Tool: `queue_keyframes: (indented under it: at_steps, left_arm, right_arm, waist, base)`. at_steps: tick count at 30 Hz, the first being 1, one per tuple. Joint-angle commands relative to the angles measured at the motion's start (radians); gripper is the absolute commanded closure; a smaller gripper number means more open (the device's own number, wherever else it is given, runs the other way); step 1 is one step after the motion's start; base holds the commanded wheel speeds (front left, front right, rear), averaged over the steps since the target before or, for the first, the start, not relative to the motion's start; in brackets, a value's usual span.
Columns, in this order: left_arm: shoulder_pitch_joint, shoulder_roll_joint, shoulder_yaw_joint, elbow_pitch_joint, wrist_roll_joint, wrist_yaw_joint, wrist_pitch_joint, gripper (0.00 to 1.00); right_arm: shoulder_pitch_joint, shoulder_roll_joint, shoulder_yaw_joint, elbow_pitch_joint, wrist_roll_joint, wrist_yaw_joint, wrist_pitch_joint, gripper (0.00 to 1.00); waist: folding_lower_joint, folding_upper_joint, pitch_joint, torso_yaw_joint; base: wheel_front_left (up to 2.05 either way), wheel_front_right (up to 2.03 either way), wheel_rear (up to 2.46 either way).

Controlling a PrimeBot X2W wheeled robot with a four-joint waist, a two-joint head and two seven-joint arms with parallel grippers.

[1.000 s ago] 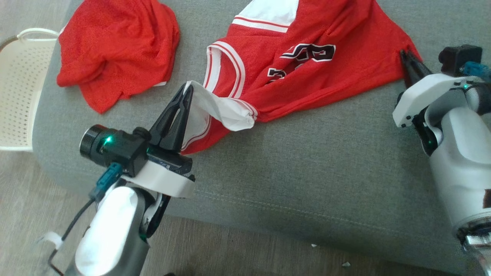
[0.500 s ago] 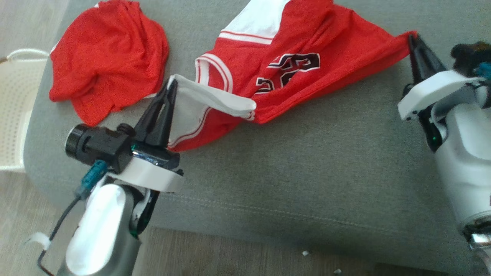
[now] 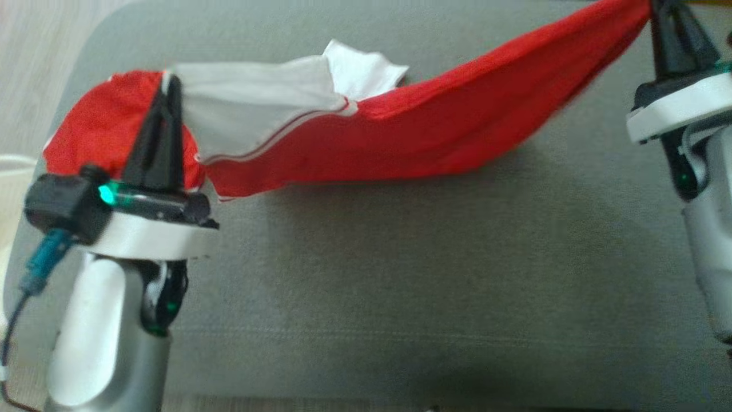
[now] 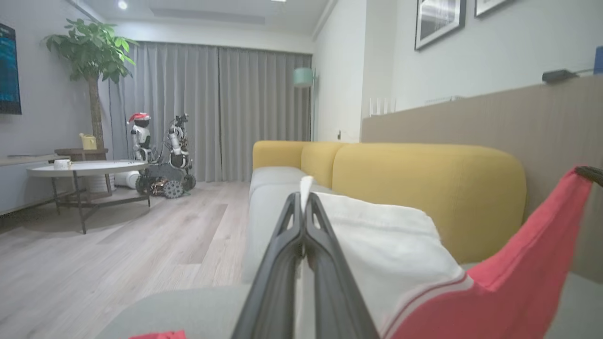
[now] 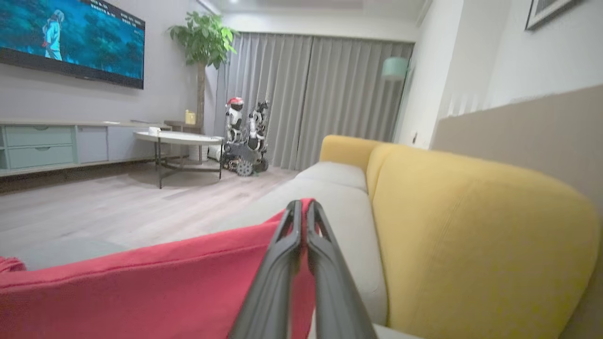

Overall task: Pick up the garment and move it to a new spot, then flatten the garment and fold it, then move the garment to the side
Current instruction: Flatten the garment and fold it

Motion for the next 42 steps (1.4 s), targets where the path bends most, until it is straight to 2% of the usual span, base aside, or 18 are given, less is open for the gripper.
queue_keyframes:
  at_steps: [1,7,14,22,26,30,33,35,38,42]
  left_arm:
    - [-0.064,0.024,0.053,-0.044,-0.014,0.003,-0.005,1.0]
    - [-0.121,0.06,0.098,-0.098,-0.035,0.009,0.017,1.0]
    - [-0.189,0.108,0.136,-0.224,-0.05,0.019,0.098,1.0]
    - [-0.238,0.136,0.166,-0.382,-0.083,0.044,0.225,1.0]
    - [-0.271,0.15,0.155,-0.385,-0.082,0.045,0.278,1.0]
    - [-0.348,0.161,0.131,-0.337,-0.088,0.041,0.353,1.0]
    - [-0.473,0.167,0.108,-0.294,-0.084,0.034,0.389,1.0]
    - [-0.634,0.173,0.078,-0.189,-0.069,0.018,0.395,1.0]
    - [-0.824,0.173,0.056,-0.047,-0.039,0.011,0.355,1.0]
    - [-1.029,0.147,0.05,0.163,0.001,0.033,0.233,1.0]
  right_arm:
    - [-0.007,-0.019,0.017,-0.06,-0.01,0.006,-0.011,1.0]
    - [-0.016,-0.055,-0.007,-0.181,-0.027,0.006,0.032,1.0]
    - [0.001,-0.058,-0.147,-0.419,-0.091,0.006,0.16,1.0]
    - [0.075,-0.03,-0.221,-0.707,-0.141,0.006,0.362,1.0]
    - [0.086,-0.02,-0.239,-0.754,-0.142,0.006,0.415,1.0]
    - [0.062,-0.008,-0.221,-0.742,-0.115,0.006,0.458,1.0]
    - [-0.016,-0.017,-0.201,-0.698,-0.086,0.006,0.476,1.0]
    - [-0.141,-0.002,-0.189,-0.608,-0.029,0.006,0.478,1.0]
    - [-0.316,0.006,-0.187,-0.495,-0.023,0.006,0.441,1.0]
    - [-0.53,0.012,-0.185,-0.319,-0.045,0.006,0.328,1.0]
  waist:
    - [0.0,-0.0001,-0.056,-0.047]
    - [0.0,-0.0001,-0.148,-0.106]
    - [0.0,-0.0001,-0.197,-0.166]
    - [0.0,-0.0001,-0.197,-0.214]
    - [0.0,-0.0001,-0.174,-0.221]
    - [0.0,-0.0001,-0.102,-0.229]
    - [0.0,-0.0001,0.018,-0.223]
    - [0.0,-0.0001,0.143,-0.217]
    - [0.0,-0.0001,0.259,-0.207]
    - [0.0,-0.0001,0.343,-0.19]
  base:
    - [0.0,0.0,0.0]
    - [0.0,0.0,0.0]
    - [0.0,0.0,0.0]
    - [0.0,0.0,0.0]
    - [0.0,0.0,0.0]
    - [0.0,0.0,0.0]
    - [0.0,0.0,0.0]
    - [0.0,0.0,0.0]
    - [0.0,0.0,0.0]
    - [0.0,0.0,0.0]
